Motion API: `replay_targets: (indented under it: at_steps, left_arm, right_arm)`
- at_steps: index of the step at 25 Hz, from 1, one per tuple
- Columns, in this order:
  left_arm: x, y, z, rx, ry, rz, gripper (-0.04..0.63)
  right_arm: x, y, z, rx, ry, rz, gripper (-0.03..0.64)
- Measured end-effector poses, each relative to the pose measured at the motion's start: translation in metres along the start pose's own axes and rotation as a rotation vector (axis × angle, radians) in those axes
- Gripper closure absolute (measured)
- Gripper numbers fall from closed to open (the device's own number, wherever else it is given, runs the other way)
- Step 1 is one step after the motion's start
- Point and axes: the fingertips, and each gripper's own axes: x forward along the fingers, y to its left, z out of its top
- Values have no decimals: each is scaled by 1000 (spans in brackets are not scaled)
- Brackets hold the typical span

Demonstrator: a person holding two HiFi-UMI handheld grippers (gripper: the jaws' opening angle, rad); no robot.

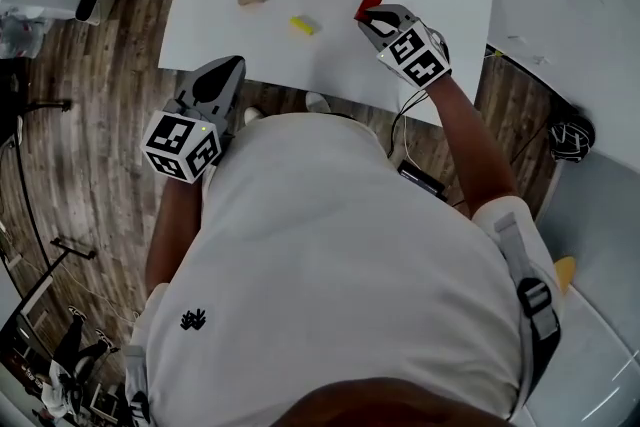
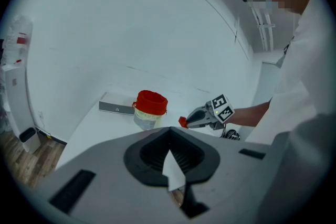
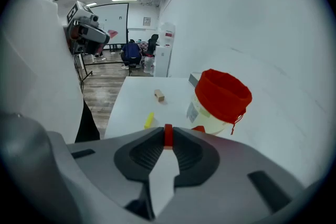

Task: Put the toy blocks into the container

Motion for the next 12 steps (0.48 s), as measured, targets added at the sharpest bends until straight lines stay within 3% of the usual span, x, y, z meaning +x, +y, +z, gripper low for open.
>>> replay_targets:
  at_steps: [5,12]
  left_arm:
    - [-5,2,3,-5,-12,-7,589]
    - [-19,11,-2,-33,-46,45,589]
  right_arm:
    - [-19,-27,48,-50,-49,-3,561]
    - [-18,-74,97,-129,-100,-24,561]
